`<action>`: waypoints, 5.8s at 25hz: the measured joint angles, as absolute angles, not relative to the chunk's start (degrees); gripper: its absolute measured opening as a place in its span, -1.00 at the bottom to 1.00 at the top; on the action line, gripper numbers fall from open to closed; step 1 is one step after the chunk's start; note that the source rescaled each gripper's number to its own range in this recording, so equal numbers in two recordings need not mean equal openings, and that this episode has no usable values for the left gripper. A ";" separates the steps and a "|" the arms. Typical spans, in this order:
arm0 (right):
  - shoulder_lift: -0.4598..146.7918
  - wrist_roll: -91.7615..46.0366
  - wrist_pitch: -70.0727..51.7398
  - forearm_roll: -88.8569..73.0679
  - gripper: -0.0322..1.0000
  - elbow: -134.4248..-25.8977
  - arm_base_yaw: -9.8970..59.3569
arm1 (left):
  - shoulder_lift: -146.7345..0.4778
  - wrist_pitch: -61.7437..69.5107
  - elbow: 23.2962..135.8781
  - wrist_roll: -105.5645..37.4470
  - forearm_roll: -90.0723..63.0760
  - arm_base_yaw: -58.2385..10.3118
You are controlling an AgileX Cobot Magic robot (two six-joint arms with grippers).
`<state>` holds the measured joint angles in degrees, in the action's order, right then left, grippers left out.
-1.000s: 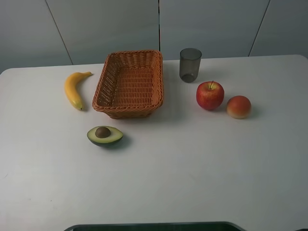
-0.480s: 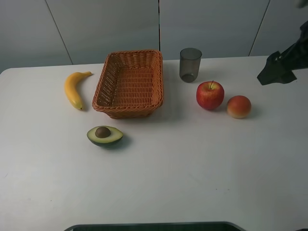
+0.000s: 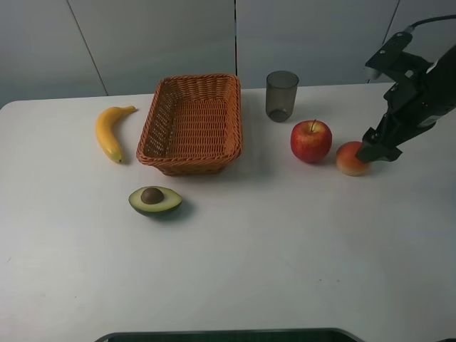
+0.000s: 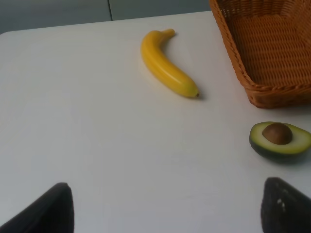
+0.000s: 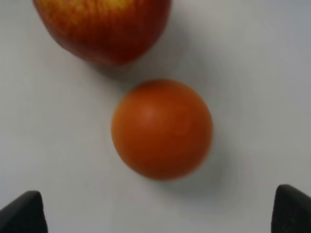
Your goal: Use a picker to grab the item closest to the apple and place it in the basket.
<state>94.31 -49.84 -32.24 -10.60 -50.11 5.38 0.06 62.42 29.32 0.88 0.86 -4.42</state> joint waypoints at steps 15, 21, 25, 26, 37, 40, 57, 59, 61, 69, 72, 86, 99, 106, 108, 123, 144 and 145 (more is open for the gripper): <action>107.49 -54.89 -32.76 -13.97 1.00 -57.38 6.03 | 0.06 62.42 29.32 0.88 0.86 -4.42; 111.18 -55.23 -30.14 -12.51 1.00 -57.65 6.12 | 0.06 62.42 29.32 0.88 0.86 -4.42; 113.53 -54.35 -29.28 -10.93 1.00 -57.69 6.16 | 0.06 62.42 29.32 0.88 0.86 -4.42; 113.81 -54.07 -29.16 -10.93 1.00 -57.69 6.16 | 0.06 62.42 29.32 0.88 0.86 -4.42; 114.28 -53.49 -28.92 -10.93 0.89 -57.69 6.16 | 0.06 62.42 29.32 0.88 0.86 -4.42; 114.28 -53.49 -28.83 -10.93 -0.44 -57.69 6.16 | 0.06 62.42 29.32 0.88 0.86 -4.42; 114.28 -54.00 -28.83 -10.69 -0.94 -57.69 6.16 | 0.06 62.42 29.32 0.88 0.86 -4.42; 114.28 -54.42 -28.83 -10.69 -0.94 -57.69 6.16 | 0.06 62.42 29.32 0.88 0.86 -4.42; 114.28 -54.71 -29.06 -10.44 -0.94 -57.69 6.16 | 0.06 62.42 29.32 0.88 0.86 -4.42; 107.57 -49.66 -34.22 -8.14 -0.94 -57.78 6.16 | 0.06 62.42 29.32 0.77 0.86 -4.42; 101.50 -41.11 -37.36 -7.98 -0.94 -57.78 6.72 | 0.06 62.42 29.32 0.77 0.86 -4.42; 92.67 -12.42 -45.15 -2.37 -0.94 -70.65 26.73 | 0.06 62.42 29.32 0.77 0.86 -4.42; 115.07 -8.62 -39.58 -0.85 -0.94 -92.98 40.88 | 0.06 62.42 29.32 0.77 0.86 -4.42; 122.70 -8.00 -35.26 -0.73 -0.94 -93.36 41.57 | 0.06 62.42 29.32 0.77 0.86 -4.42; 124.29 -8.00 -34.90 -0.45 -0.94 -93.36 41.57 | 0.06 62.42 29.32 0.77 0.86 -4.42; 125.92 -6.90 -30.41 0.00 0.46 -93.72 41.57 | 0.06 62.42 29.32 0.77 0.86 -4.42; 110.88 -4.00 -47.20 -5.17 1.00 -91.68 38.07 | 0.06 62.42 29.32 0.77 0.86 -4.42; 109.48 -3.13 -47.92 -5.19 1.00 -90.03 37.30 | 0.06 62.42 29.32 0.77 0.86 -4.42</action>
<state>109.48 -3.13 -47.92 -5.19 -90.03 37.30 0.06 62.42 29.32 0.77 0.86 -4.42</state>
